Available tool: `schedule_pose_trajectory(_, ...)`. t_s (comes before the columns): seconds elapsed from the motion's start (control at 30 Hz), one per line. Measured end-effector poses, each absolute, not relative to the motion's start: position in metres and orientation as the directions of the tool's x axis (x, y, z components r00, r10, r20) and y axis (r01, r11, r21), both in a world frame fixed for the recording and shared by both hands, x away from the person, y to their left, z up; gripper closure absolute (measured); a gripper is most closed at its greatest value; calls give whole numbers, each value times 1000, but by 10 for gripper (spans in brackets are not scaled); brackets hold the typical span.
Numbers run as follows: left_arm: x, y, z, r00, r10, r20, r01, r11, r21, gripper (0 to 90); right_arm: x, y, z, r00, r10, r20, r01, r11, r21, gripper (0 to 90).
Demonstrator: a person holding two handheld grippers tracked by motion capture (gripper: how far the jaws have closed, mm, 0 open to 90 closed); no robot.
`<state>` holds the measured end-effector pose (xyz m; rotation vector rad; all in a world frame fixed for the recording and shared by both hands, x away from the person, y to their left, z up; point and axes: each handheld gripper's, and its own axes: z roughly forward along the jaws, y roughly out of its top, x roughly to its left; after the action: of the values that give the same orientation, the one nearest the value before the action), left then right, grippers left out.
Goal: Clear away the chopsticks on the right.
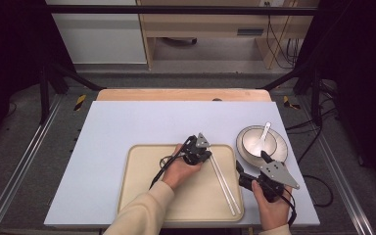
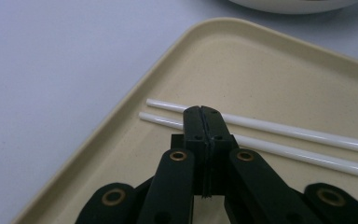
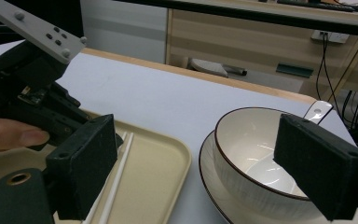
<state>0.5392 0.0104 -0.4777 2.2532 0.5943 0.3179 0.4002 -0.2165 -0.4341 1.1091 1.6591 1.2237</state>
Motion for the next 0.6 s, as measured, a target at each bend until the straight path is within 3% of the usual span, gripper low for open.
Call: schedule_pose_trajectory(0.6,546,-29,-478,917,397,40,242,-634,735,892,401,-219,-434,-304,949,-88,198,154,968,137)
